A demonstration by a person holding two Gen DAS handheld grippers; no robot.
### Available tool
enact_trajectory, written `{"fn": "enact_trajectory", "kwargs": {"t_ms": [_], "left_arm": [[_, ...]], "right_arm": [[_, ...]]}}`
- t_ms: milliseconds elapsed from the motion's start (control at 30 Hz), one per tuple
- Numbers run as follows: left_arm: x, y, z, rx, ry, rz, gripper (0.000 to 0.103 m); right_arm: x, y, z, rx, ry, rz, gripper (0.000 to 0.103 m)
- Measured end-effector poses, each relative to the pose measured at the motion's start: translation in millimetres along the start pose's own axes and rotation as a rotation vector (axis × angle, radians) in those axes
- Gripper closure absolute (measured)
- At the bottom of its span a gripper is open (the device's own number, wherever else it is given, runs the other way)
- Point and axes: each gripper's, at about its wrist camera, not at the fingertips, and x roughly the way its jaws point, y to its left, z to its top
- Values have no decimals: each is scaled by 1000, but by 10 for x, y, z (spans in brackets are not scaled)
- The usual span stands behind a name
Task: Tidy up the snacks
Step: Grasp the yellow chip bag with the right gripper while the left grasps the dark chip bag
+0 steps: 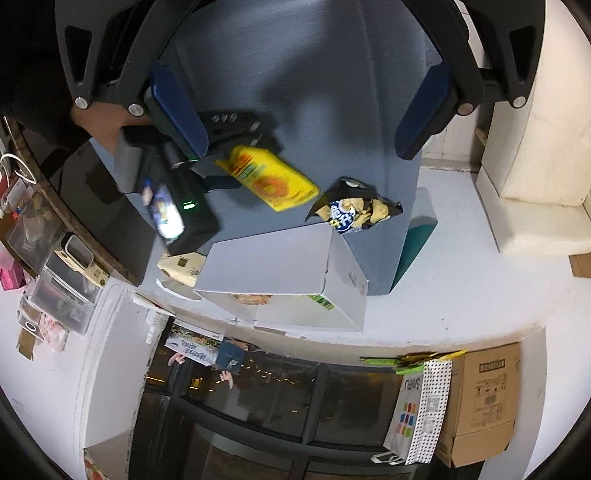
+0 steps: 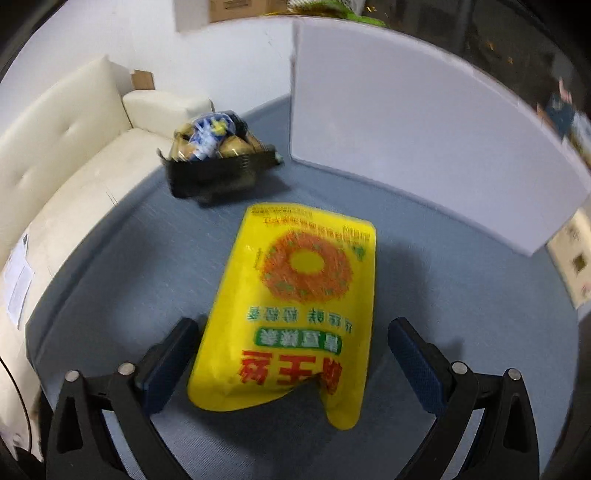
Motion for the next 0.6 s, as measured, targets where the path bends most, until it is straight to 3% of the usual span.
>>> {"fn": "enact_trajectory", "kwargs": {"t_ms": [33, 67, 167, 200, 467, 600], "left_arm": [[27, 17, -3, -9, 6, 8, 0], [47, 29, -5, -18, 11, 17, 0], [105, 46, -14, -28, 21, 19, 0], [129, 43, -16, -25, 26, 22, 0], [440, 62, 74, 33, 75, 52, 0], [683, 101, 200, 96, 96, 53, 0]], "right_arm": [[-32, -19, -15, -3, -17, -3, 10], [-77, -42, -26, -5, -35, 0, 30], [-142, -106, -75, -10, -42, 44, 44], [-171, -126, -96, -14, -59, 46, 55], [-540, -220, -294, -28, -143, 87, 72], [-782, -309, -444, 1, -175, 123, 74]]}}
